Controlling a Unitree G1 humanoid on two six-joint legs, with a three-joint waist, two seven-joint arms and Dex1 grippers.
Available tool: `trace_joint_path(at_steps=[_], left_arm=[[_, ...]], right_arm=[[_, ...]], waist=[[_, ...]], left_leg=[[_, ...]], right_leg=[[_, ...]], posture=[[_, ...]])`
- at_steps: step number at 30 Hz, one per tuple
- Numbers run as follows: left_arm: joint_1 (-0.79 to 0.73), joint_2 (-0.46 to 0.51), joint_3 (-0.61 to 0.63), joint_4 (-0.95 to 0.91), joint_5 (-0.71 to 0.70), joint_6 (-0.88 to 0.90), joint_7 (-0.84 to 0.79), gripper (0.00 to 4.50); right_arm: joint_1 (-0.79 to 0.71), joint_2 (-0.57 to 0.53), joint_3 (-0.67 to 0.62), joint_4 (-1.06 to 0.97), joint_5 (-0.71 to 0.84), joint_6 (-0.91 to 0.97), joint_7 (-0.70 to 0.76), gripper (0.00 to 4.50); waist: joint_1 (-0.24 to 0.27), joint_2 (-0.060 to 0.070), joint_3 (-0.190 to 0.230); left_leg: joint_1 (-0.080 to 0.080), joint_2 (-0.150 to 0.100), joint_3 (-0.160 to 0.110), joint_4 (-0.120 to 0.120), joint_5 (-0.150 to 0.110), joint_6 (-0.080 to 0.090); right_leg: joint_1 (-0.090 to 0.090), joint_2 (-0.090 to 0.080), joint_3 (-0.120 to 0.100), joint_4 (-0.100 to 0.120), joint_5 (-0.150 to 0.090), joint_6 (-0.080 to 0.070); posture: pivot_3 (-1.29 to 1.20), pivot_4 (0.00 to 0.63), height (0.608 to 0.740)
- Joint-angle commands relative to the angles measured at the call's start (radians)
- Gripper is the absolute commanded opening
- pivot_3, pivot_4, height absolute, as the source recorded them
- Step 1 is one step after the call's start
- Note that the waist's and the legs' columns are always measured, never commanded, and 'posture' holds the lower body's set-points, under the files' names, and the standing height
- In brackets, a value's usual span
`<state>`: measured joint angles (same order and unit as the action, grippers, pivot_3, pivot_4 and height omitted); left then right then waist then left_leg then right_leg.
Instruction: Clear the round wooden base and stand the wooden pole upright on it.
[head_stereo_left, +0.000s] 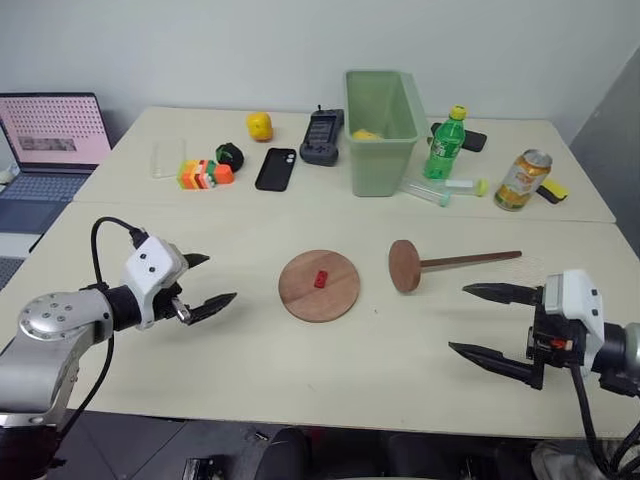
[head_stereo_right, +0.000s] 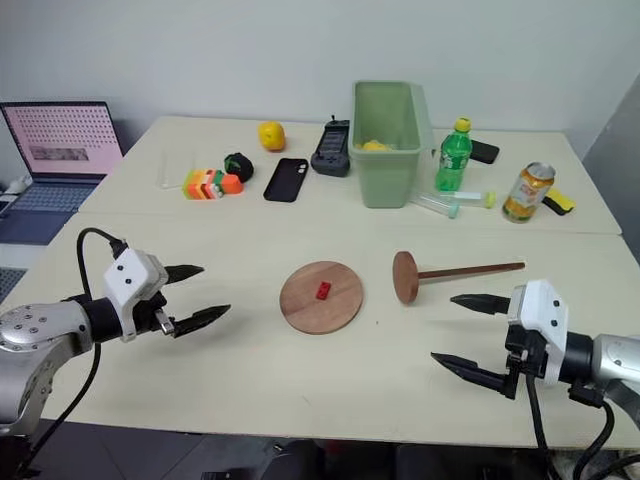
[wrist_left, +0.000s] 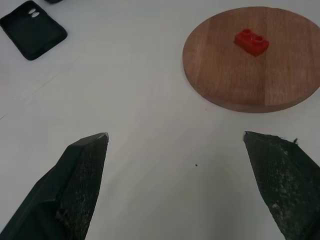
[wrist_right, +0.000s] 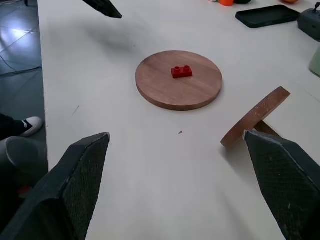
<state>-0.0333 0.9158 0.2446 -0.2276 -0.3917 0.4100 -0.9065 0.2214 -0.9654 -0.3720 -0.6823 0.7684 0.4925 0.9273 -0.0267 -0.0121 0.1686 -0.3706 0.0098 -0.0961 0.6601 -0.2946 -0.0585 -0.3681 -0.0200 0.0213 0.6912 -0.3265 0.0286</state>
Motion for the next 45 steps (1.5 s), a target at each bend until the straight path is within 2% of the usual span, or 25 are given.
trace_joint_path(at_steps=[1,9,13,18,22,29,37,45], left_arm=[[-0.016,0.005,0.039,-0.028,-0.018,-0.008,-0.008,4.49],[-0.049,0.013,-0.011,-0.048,-0.003,-0.030,-0.039,4.49],[-0.133,-0.007,-0.084,0.009,-0.004,-0.097,-0.129,4.49],[-0.236,-0.042,-0.188,0.066,-0.012,-0.085,-0.211,4.49],[-0.387,-0.121,-0.311,0.224,0.050,-0.152,-0.288,4.49],[-0.559,-0.262,-0.426,0.517,0.158,-0.315,-0.349,4.49],[-0.656,-0.348,-0.465,0.758,0.230,-0.464,-0.412,4.49],[-0.697,-0.407,-0.468,0.879,0.266,-0.538,-0.426,4.49]], right_arm=[[-0.021,0.012,-0.015,0.008,0.000,-0.009,0.010,4.50],[-0.023,0.031,-0.007,-0.013,0.002,0.002,-0.001,4.50],[-0.050,0.052,0.011,-0.055,0.015,0.035,-0.076,4.50],[-0.072,0.065,0.042,-0.129,0.059,0.143,-0.204,4.50],[-0.113,0.086,0.101,-0.188,0.105,0.252,-0.346,4.50],[-0.195,0.130,0.210,-0.227,0.116,0.316,-0.448,4.50],[-0.196,0.127,0.229,-0.261,0.131,0.338,-0.471,4.50],[-0.202,0.121,0.218,-0.283,0.157,0.353,-0.493,4.50]], waist=[[0.000,0.000,0.000],[0.000,0.000,0.000],[0.000,0.000,0.000],[0.000,0.000,0.000],[0.003,0.000,0.000],[-0.002,-0.001,0.000],[-0.002,-0.001,0.000],[-0.002,-0.001,0.000]], left_leg=[[0.000,0.000,0.000,0.000,0.000,0.000],[-0.002,0.000,-0.002,0.000,0.000,0.000],[-0.003,0.000,-0.002,0.000,0.000,0.000],[-0.003,0.000,-0.002,0.000,0.000,0.000],[-0.005,-0.002,-0.003,0.002,0.000,0.000],[-0.008,-0.008,-0.003,0.003,0.000,0.000],[-0.010,-0.011,-0.006,0.003,0.000,0.000],[-0.010,-0.012,-0.007,0.004,0.000,0.001]], right_leg=[[0.000,0.000,0.000,0.000,0.000,0.000],[-0.001,0.000,-0.001,-0.001,0.000,0.000],[-0.001,0.000,-0.002,-0.001,0.000,0.000],[-0.001,0.001,-0.003,-0.001,0.000,0.000],[-0.002,0.002,-0.005,0.000,0.000,0.000],[-0.005,0.002,-0.005,-0.001,0.000,0.000],[-0.006,0.001,-0.006,-0.001,0.000,0.000],[-0.006,0.000,-0.007,0.000,0.000,0.000]], posture=[[0.00,0.150,0.740],[0.00,0.150,0.740],[0.00,0.150,0.740],[0.00,0.150,0.740],[0.00,0.150,0.740],[0.00,0.150,0.740],[0.00,0.150,0.740],[0.00,0.150,0.740]])
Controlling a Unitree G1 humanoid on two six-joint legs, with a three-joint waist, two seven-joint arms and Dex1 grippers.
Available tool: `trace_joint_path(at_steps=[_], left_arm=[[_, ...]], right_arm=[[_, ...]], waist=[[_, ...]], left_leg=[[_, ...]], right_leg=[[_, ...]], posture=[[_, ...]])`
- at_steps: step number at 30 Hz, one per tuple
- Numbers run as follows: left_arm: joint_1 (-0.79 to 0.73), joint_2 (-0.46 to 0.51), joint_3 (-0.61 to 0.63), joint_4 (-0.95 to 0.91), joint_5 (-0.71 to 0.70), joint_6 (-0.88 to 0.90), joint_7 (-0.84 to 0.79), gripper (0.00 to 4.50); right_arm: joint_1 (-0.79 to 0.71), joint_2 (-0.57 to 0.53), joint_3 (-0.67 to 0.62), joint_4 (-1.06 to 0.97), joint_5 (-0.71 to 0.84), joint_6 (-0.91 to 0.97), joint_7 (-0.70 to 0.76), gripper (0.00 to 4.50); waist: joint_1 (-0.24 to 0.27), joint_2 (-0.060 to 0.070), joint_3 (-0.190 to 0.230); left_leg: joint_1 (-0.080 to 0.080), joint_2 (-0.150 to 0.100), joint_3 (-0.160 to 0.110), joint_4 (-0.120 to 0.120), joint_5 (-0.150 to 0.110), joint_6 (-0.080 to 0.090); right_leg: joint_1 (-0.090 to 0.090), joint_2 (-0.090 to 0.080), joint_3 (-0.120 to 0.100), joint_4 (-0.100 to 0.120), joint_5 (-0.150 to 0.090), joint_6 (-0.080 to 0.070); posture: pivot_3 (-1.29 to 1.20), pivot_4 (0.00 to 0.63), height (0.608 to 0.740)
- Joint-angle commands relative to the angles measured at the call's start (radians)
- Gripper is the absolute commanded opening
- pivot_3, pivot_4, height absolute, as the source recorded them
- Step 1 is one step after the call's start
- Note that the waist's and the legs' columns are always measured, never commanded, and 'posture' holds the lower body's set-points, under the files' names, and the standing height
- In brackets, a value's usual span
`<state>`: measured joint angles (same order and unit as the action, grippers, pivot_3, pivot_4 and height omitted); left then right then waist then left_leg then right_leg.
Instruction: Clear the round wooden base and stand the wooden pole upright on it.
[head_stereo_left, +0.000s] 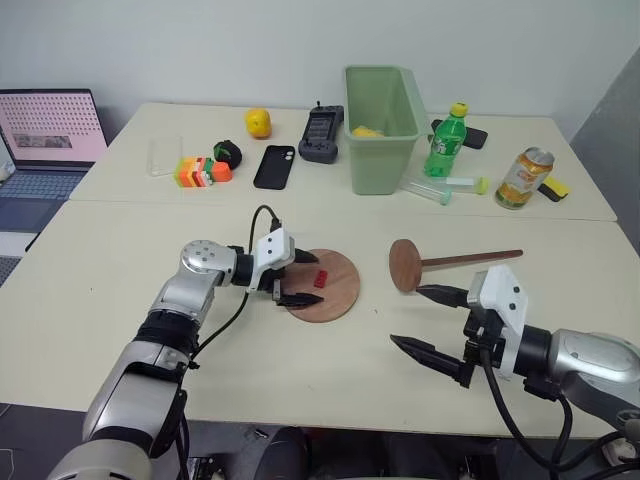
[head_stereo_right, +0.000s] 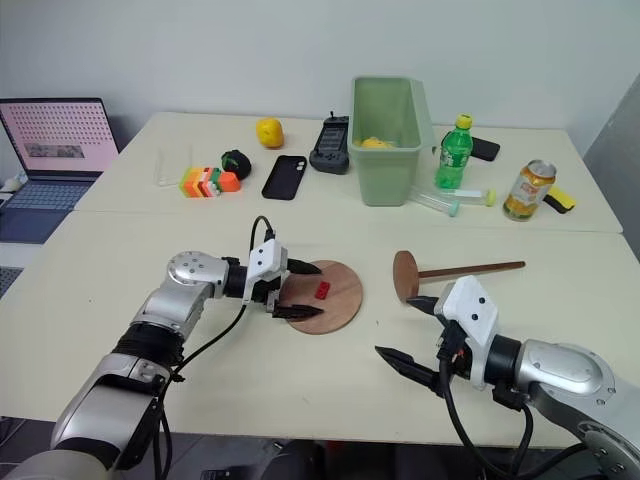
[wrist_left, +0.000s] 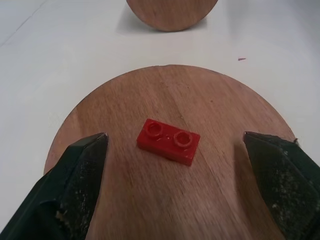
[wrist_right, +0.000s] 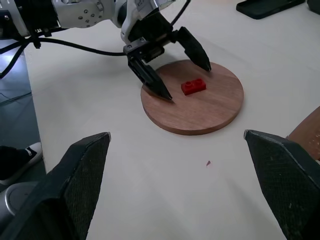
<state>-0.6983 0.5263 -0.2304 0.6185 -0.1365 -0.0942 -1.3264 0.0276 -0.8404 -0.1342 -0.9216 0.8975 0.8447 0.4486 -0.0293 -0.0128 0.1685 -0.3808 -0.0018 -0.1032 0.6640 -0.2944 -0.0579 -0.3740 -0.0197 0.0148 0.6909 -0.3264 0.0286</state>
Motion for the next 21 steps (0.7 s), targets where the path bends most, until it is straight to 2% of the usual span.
trace_joint_path(at_steps=[1,4,5,6,8,11,14,17,18,21], left_arm=[[-0.038,-0.028,0.005,0.053,0.017,-0.040,-0.005,4.49],[-0.053,-0.045,-0.006,0.110,0.040,-0.070,-0.011,4.49],[-0.057,-0.050,-0.004,0.125,0.045,-0.080,-0.009,4.13],[-0.061,-0.054,-0.002,0.137,0.049,-0.086,-0.011,4.07],[-0.070,-0.059,0.000,0.159,0.058,-0.103,-0.009,3.58],[-0.075,-0.064,0.002,0.174,0.061,-0.115,-0.012,3.10],[-0.073,-0.063,0.008,0.178,0.059,-0.120,-0.012,2.30],[-0.060,-0.050,0.025,0.157,0.044,-0.110,-0.011,1.74],[-0.057,-0.046,0.029,0.151,0.041,-0.106,-0.012,1.59],[-0.030,-0.004,0.097,0.079,-0.006,-0.049,0.029,1.56]], right_arm=[[-0.013,-0.004,-0.018,-0.044,0.032,0.002,-0.018,4.50],[-0.030,-0.004,-0.011,-0.044,0.043,0.004,-0.028,4.50],[-0.035,-0.005,-0.011,-0.044,0.047,0.006,-0.030,4.50],[-0.039,-0.006,-0.010,-0.044,0.049,0.007,-0.031,4.50],[-0.048,-0.007,-0.009,-0.041,0.053,0.011,-0.034,4.50],[-0.059,-0.009,-0.008,-0.038,0.060,0.015,-0.038,4.50],[-0.062,-0.014,-0.010,-0.038,0.063,0.016,-0.036,4.50],[-0.068,-0.023,-0.014,-0.034,0.069,0.016,-0.029,4.50],[-0.069,-0.025,-0.014,-0.032,0.071,0.015,-0.028,4.50],[-0.094,-0.041,-0.003,-0.016,0.067,0.009,0.005,4.50]], waist=[[0.000,0.000,0.000],[0.000,0.000,0.000],[0.000,0.000,0.000],[0.000,0.000,0.000],[0.000,0.000,0.000],[0.000,-0.001,0.000],[0.000,-0.001,-0.001],[0.000,-0.001,-0.001],[-0.001,-0.001,-0.001],[-0.006,-0.001,-0.001]], left_leg=[[0.000,0.000,0.000,0.000,0.000,0.000],[0.000,-0.001,0.000,0.000,0.000,0.000],[0.000,-0.001,0.000,0.000,0.000,0.000],[0.000,-0.001,0.000,0.000,0.000,0.000],[0.000,-0.001,-0.001,0.001,0.000,0.000],[0.000,-0.001,-0.001,0.001,0.000,0.000],[0.000,-0.001,-0.001,0.001,0.000,0.000],[0.000,-0.001,-0.001,0.001,0.000,0.000],[0.000,-0.001,-0.002,0.001,0.000,0.000],[0.001,-0.001,-0.002,0.001,0.000,0.000]], right_leg=[[0.000,0.000,0.000,0.000,0.000,0.000],[0.000,0.000,0.000,0.000,0.000,0.000],[0.000,0.000,0.000,0.000,0.000,0.000],[0.000,0.000,0.000,0.000,0.000,0.000],[0.000,0.000,0.000,0.001,0.000,0.000],[0.000,0.000,0.000,0.001,0.000,0.000],[0.001,0.000,0.000,0.001,0.000,0.000],[0.000,-0.001,0.000,0.002,0.000,0.000],[0.000,-0.001,0.000,0.002,0.000,0.000],[0.000,0.000,0.000,0.002,0.000,0.000]], posture=[[0.00,0.150,0.740],[0.00,0.150,0.740],[0.00,0.150,0.740],[0.00,0.150,0.740],[0.00,0.150,0.740],[0.00,0.150,0.740],[0.00,0.150,0.740],[0.00,0.150,0.740],[0.00,0.150,0.740],[0.00,0.150,0.740]])
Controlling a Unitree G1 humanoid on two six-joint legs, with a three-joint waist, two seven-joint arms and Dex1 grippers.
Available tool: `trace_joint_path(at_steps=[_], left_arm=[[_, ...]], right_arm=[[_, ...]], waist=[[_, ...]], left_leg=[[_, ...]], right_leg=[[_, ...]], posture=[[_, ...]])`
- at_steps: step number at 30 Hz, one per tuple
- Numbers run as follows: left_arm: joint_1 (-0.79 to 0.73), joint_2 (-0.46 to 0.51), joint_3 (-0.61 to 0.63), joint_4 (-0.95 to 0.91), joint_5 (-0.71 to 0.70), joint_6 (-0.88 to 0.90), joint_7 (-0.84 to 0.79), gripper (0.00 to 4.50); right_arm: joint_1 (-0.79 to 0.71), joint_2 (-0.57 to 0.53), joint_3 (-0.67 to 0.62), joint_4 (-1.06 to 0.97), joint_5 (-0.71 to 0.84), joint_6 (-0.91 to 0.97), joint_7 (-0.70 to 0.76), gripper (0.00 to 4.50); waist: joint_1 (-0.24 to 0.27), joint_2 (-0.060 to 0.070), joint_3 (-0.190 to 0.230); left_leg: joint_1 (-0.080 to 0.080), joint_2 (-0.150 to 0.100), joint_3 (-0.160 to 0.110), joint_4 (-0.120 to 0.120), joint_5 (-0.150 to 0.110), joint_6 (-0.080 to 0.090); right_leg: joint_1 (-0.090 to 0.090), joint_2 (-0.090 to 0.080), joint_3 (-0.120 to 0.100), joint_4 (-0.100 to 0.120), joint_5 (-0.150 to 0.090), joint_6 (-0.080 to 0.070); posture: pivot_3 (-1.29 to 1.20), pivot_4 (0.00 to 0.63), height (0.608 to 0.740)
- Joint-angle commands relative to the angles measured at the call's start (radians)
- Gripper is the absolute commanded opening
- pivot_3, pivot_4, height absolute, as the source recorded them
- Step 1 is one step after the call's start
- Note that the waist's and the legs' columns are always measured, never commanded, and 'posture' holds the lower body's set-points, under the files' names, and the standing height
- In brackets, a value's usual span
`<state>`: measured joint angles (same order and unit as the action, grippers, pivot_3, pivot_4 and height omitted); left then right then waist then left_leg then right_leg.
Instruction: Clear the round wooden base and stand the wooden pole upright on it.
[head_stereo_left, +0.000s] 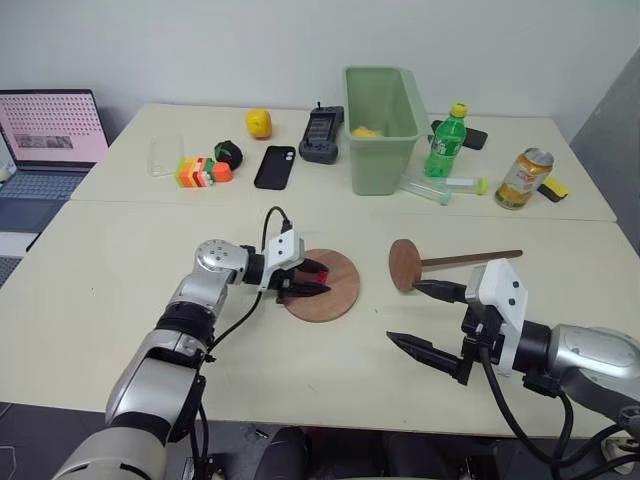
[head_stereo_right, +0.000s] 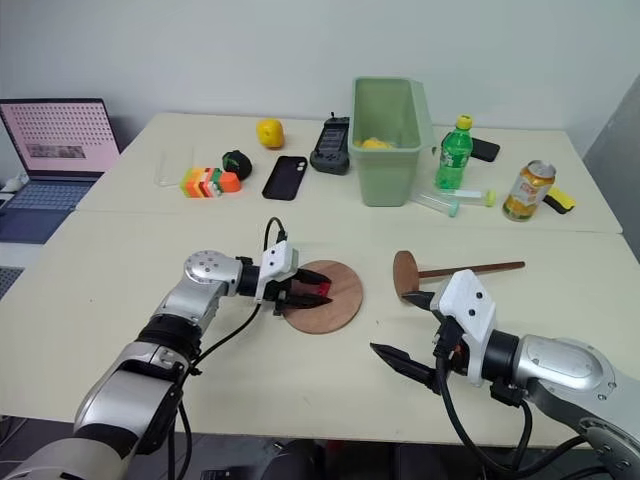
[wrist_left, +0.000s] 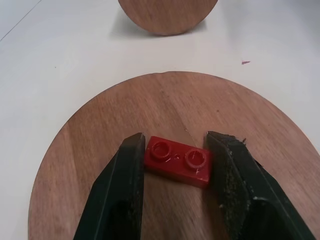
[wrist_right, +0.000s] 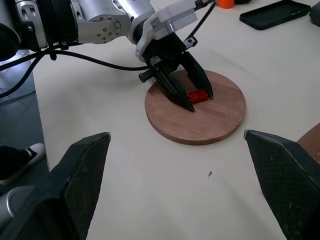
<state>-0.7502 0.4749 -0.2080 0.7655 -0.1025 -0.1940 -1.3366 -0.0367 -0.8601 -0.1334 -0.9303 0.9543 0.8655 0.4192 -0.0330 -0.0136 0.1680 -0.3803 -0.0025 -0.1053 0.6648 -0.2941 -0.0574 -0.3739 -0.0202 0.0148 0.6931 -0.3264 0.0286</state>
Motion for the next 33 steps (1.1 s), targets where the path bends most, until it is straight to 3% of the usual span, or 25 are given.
trace_joint_path(at_steps=[1,7,11,21,23,33], left_arm=[[0.028,0.060,0.107,-0.082,-0.054,0.073,0.074,1.56],[0.050,0.140,0.320,-0.005,-0.063,0.100,0.436,1.56],[0.100,0.219,0.450,0.065,-0.074,0.131,0.650,1.56],[0.239,0.266,0.596,0.064,-0.134,0.208,0.792,1.56],[0.253,0.262,0.618,0.043,-0.156,0.234,0.803,2.27],[0.296,0.257,0.657,-0.055,-0.213,0.277,0.821,4.35]], right_arm=[[-0.041,-0.025,0.002,0.000,0.007,-0.016,0.048,4.50],[-0.187,0.004,0.169,0.118,-0.109,-0.072,0.178,4.50],[-0.351,0.090,0.309,0.204,-0.185,-0.122,0.269,4.50],[-0.548,0.213,0.459,0.365,-0.331,-0.193,0.423,4.50],[-0.555,0.222,0.458,0.377,-0.342,-0.200,0.436,4.50],[-0.548,0.248,0.435,0.382,-0.381,-0.202,0.454,4.50]], waist=[[-0.003,0.000,0.000],[-0.002,0.000,0.000],[-0.012,0.000,0.000],[0.003,-0.002,-0.001],[0.006,-0.003,-0.001],[0.001,-0.003,-0.002]], left_leg=[[0.000,0.000,-0.001,0.000,0.000,0.000],[0.001,0.001,-0.003,0.000,0.000,0.000],[0.001,0.001,-0.003,0.000,0.000,0.000],[-0.002,0.001,-0.005,0.001,0.000,0.000],[-0.002,0.001,-0.006,0.001,0.000,-0.001],[-0.002,0.001,-0.005,0.001,0.000,-0.001]], right_leg=[[-0.001,0.000,0.000,0.001,0.000,0.000],[-0.001,0.000,0.000,0.002,0.000,0.000],[-0.003,0.000,0.001,0.002,0.000,0.000],[-0.006,-0.004,0.000,0.004,0.000,0.000],[-0.006,-0.006,0.000,0.003,0.000,0.000],[-0.006,-0.007,0.000,0.004,0.000,0.000]], posture=[[0.00,0.150,0.740],[0.00,0.150,0.740],[0.00,0.150,0.740],[0.00,0.150,0.740],[0.00,0.150,0.740],[0.00,0.150,0.740]])
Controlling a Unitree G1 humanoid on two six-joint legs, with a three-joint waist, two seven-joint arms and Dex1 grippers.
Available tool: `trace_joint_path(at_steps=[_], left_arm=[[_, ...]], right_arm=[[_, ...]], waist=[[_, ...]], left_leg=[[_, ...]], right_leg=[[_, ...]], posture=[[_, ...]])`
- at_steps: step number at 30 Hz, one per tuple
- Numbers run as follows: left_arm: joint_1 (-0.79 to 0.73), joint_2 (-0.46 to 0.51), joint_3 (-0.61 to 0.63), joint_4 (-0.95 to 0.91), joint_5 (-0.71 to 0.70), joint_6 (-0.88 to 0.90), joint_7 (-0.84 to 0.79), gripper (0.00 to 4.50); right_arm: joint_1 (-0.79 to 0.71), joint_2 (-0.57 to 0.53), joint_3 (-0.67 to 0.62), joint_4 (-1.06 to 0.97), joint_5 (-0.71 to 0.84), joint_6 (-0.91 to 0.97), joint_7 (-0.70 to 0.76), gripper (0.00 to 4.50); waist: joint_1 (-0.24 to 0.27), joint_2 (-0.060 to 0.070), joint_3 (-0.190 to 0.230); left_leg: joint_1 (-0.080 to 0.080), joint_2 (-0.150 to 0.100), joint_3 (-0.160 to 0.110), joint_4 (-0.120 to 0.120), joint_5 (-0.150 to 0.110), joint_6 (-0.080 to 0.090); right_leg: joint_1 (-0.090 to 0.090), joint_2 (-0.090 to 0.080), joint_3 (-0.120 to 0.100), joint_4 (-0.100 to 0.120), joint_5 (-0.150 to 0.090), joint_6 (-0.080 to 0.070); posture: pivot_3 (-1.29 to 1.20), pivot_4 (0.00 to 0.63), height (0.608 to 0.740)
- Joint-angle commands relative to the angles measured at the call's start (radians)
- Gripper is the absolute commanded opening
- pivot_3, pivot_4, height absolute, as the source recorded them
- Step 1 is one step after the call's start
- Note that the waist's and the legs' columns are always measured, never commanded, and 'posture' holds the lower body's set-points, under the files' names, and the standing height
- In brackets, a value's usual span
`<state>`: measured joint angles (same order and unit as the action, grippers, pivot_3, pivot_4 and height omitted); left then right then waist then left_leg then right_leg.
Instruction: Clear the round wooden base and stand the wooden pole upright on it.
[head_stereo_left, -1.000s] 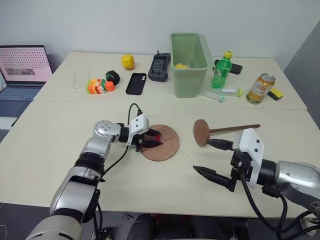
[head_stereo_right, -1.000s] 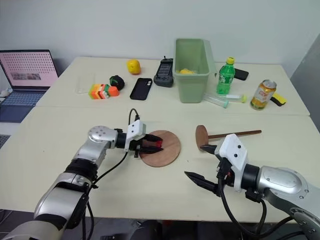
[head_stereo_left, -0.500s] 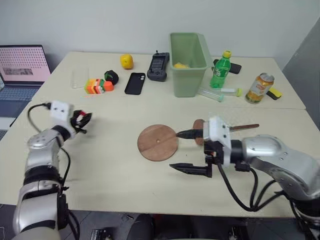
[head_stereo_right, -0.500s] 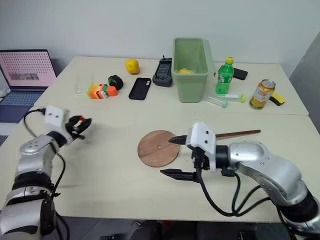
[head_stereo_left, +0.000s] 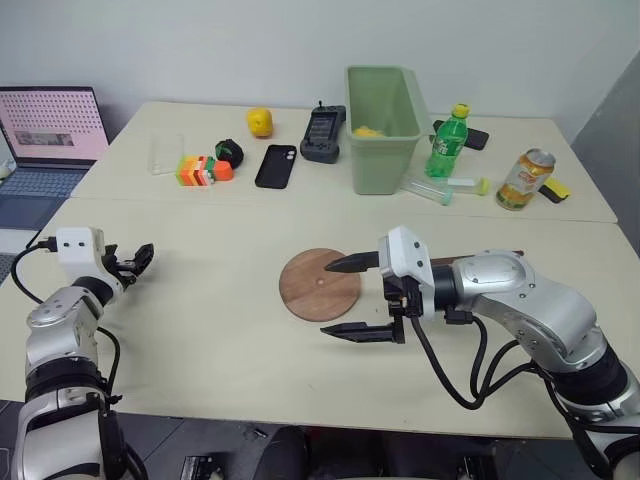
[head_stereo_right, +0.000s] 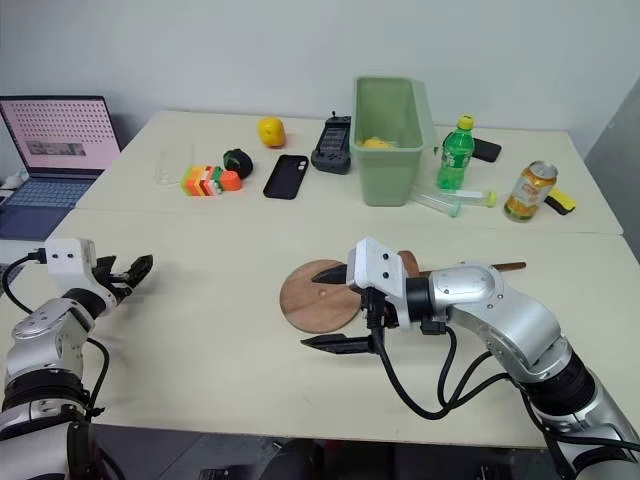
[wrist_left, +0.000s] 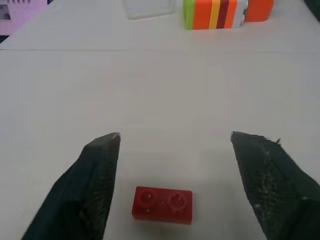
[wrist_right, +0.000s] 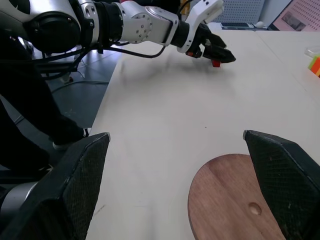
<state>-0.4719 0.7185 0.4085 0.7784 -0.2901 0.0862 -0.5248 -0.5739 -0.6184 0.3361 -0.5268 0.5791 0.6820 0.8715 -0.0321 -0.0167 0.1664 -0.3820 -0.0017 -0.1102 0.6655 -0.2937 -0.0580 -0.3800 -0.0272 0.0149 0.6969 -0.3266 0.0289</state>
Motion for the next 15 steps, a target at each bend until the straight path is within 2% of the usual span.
trace_joint_path(at_steps=[1,4,9,13,15], left_arm=[[0.033,0.010,0.049,-0.129,-0.046,-0.011,-0.010,4.45],[0.113,0.011,0.000,-0.430,-0.113,0.053,-0.134,4.45],[0.188,0.061,-0.183,-0.859,-0.197,0.236,-0.322,4.45],[0.168,0.077,-0.244,-0.971,-0.246,0.343,-0.374,4.45],[0.117,0.098,-0.333,-1.043,-0.258,0.402,-0.444,4.45]], right_arm=[[-0.006,0.008,-0.048,-0.028,-0.006,-0.018,-0.007,4.50],[0.029,-0.015,-0.131,-0.076,0.011,-0.015,-0.035,4.50],[0.101,-0.117,-0.333,-0.187,0.110,0.057,-0.052,4.50],[0.145,-0.185,-0.416,-0.217,0.147,0.095,-0.062,4.50],[0.201,-0.274,-0.470,-0.194,0.122,0.111,-0.031,4.50]], waist=[[0.000,0.000,0.000],[0.000,0.000,0.000],[0.015,0.000,0.000],[0.010,0.000,0.000],[0.002,0.001,0.001]], left_leg=[[0.000,0.000,0.000,0.000,0.000,0.000],[-0.001,0.006,0.000,0.000,0.000,0.000],[-0.002,0.005,0.001,0.000,0.002,-0.004],[0.000,0.005,0.002,-0.001,0.000,0.000],[0.001,0.007,0.004,-0.001,0.000,0.000]], right_leg=[[0.000,0.000,0.000,0.000,0.000,0.000],[-0.001,0.000,0.001,0.000,0.000,0.000],[0.001,-0.002,0.003,-0.002,0.000,0.000],[0.002,-0.001,0.002,-0.001,0.000,0.000],[0.002,0.003,0.002,-0.001,0.000,0.000]], posture=[[0.00,0.150,0.740],[0.00,0.150,0.740],[0.00,0.150,0.740],[0.00,0.150,0.740],[0.00,0.150,0.740]])
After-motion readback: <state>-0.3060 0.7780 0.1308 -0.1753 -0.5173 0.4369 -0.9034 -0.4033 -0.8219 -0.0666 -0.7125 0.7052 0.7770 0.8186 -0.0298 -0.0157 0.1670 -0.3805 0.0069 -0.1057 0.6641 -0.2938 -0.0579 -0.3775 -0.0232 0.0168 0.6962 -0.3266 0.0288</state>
